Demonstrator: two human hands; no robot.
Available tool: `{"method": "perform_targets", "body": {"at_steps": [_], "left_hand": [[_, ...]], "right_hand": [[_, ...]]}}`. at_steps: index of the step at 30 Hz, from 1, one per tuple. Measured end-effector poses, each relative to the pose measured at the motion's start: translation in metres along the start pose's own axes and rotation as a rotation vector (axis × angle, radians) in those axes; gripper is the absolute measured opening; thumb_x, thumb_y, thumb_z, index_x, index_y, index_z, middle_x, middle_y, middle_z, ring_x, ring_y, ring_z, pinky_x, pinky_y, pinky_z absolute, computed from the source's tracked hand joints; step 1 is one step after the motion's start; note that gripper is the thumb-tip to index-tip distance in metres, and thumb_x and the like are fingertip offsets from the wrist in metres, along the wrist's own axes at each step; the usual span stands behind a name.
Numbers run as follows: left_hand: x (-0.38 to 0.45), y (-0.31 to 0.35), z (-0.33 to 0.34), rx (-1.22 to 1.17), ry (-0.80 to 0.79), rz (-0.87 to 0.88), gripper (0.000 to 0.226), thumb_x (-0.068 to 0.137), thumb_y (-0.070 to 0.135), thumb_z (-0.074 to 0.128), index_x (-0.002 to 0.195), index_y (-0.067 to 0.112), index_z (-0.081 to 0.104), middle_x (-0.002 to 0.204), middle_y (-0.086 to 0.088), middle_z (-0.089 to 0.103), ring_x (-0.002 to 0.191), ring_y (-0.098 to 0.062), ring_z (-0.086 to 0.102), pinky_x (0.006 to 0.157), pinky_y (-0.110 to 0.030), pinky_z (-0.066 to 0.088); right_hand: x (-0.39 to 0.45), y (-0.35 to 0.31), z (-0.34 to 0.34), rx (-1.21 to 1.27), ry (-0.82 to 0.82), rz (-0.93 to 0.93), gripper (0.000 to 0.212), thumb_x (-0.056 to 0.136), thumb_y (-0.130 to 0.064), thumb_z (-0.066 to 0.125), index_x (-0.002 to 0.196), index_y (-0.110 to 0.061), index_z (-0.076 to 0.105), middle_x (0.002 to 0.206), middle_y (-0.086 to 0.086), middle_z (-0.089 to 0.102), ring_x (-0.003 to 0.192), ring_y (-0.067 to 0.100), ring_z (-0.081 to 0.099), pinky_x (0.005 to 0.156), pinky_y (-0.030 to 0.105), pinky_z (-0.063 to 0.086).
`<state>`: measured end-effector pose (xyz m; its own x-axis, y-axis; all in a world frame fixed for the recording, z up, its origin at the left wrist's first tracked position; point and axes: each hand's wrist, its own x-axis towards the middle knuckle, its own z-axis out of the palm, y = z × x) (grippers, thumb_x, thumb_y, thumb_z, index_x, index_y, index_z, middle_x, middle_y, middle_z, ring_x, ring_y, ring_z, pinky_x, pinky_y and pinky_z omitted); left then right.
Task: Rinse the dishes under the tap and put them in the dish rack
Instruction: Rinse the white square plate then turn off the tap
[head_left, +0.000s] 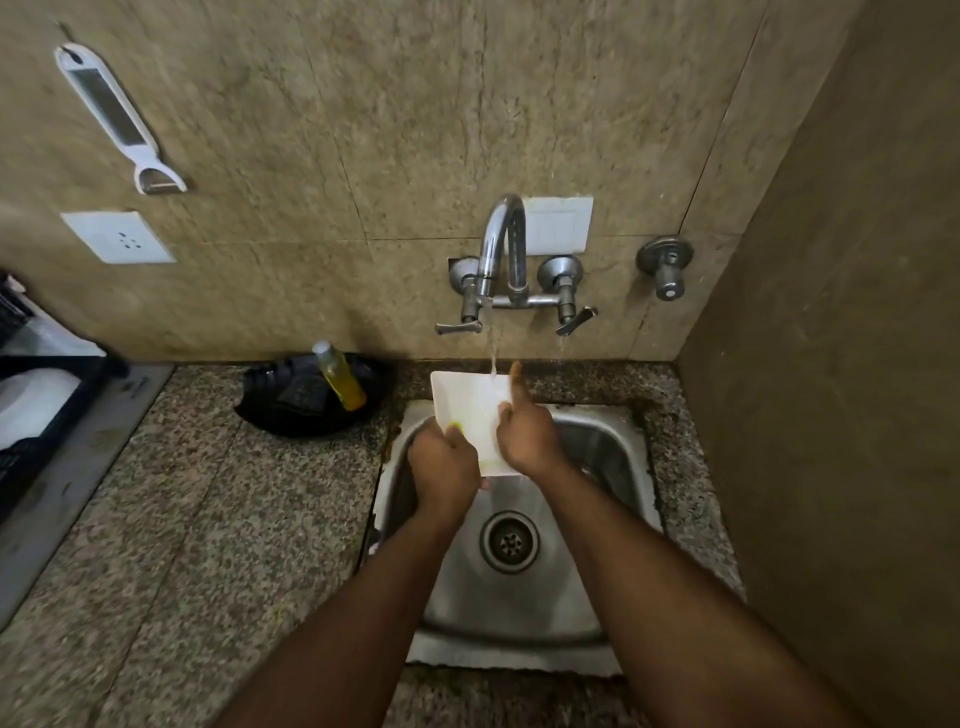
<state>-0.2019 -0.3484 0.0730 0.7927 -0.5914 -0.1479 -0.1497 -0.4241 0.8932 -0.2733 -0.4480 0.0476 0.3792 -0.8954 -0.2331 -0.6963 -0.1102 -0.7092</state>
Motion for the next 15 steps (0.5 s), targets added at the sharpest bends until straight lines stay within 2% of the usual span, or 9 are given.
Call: {"method": "perform_targets", "body": {"at_steps": [2,3,4,6,8,10,11,13,15], "left_hand": [[0.008,0.001,-0.001,0.014,0.037,0.012,0.022,0.104,0.013,0.048,0.116,-0.001,0.059,0.103,-0.018,0.068,0.071,-0.035,0.073,0.045,-0.046,0.06],[0.011,0.001,-0.003,0.019,0.074,0.014,0.025,0.104,0.014,0.049,0.117,-0.004,0.059,0.106,-0.02,0.068,0.078,-0.038,0.072,0.054,-0.046,0.061],[0.018,0.0,-0.003,0.021,0.114,0.004,0.027,0.103,0.015,0.051,0.117,-0.006,0.061,0.108,-0.024,0.069,0.087,-0.041,0.071,0.064,-0.045,0.06],[0.03,-0.003,-0.002,-0.03,0.12,-0.06,0.028,0.103,0.015,0.054,0.118,-0.005,0.064,0.112,-0.026,0.071,0.094,-0.037,0.069,0.073,-0.035,0.052],[0.037,-0.004,-0.001,-0.198,-0.031,-0.165,0.024,0.099,0.008,0.058,0.121,0.002,0.067,0.116,-0.019,0.072,0.091,-0.029,0.069,0.068,-0.029,0.052],[0.037,0.006,-0.006,-0.404,-0.194,-0.295,0.028,0.09,0.002,0.064,0.118,0.009,0.068,0.114,-0.015,0.074,0.087,-0.028,0.071,0.058,-0.031,0.056],[0.038,0.012,-0.011,-0.499,-0.264,-0.363,0.028,0.089,0.008,0.066,0.118,0.01,0.068,0.111,-0.015,0.075,0.087,-0.031,0.071,0.058,-0.034,0.057],[0.045,0.02,-0.023,-0.615,-0.384,-0.474,0.029,0.097,0.034,0.059,0.118,0.015,0.067,0.104,-0.015,0.076,0.088,-0.035,0.071,0.065,-0.04,0.056],[0.059,0.02,-0.029,-0.526,-0.435,-0.527,0.049,0.099,0.056,0.05,0.119,0.014,0.065,0.101,-0.017,0.076,0.086,-0.037,0.072,0.064,-0.041,0.058]], "right_hand": [[-0.004,0.001,0.001,0.333,-0.006,0.122,0.057,0.104,-0.022,0.042,0.158,-0.029,0.026,0.126,0.003,0.06,0.107,0.028,0.064,0.095,0.039,0.051],[-0.008,0.001,0.002,0.525,-0.074,0.187,0.048,0.104,-0.019,0.044,0.151,-0.024,0.039,0.126,0.006,0.065,0.102,0.03,0.068,0.091,0.045,0.056],[-0.013,0.0,0.003,0.692,-0.16,0.245,0.038,0.104,-0.016,0.044,0.141,-0.018,0.048,0.118,0.012,0.071,0.093,0.033,0.072,0.081,0.049,0.061],[-0.023,-0.003,0.001,0.835,-0.227,0.307,0.027,0.105,-0.012,0.042,0.129,-0.014,0.055,0.099,0.018,0.075,0.077,0.036,0.075,0.066,0.044,0.063],[-0.023,-0.004,-0.005,0.863,-0.142,0.348,0.027,0.103,-0.01,0.046,0.127,-0.014,0.059,0.1,0.016,0.075,0.073,0.032,0.076,0.063,0.043,0.063],[-0.013,0.001,-0.015,0.771,-0.105,0.349,0.027,0.102,-0.011,0.051,0.126,-0.017,0.062,0.096,0.013,0.076,0.06,0.022,0.07,0.051,0.031,0.058],[-0.008,0.006,-0.021,0.701,-0.132,0.327,0.027,0.101,-0.013,0.054,0.126,-0.018,0.062,0.091,0.013,0.075,0.053,0.018,0.063,0.046,0.026,0.052],[0.002,0.013,-0.035,0.606,-0.229,0.3,0.031,0.098,-0.016,0.062,0.13,-0.017,0.062,0.087,0.013,0.075,0.048,0.014,0.054,0.045,0.024,0.044],[0.011,0.016,-0.043,0.599,-0.201,0.307,0.031,0.092,-0.019,0.072,0.122,-0.013,0.065,0.083,0.013,0.076,0.047,0.013,0.052,0.043,0.024,0.042]]}}
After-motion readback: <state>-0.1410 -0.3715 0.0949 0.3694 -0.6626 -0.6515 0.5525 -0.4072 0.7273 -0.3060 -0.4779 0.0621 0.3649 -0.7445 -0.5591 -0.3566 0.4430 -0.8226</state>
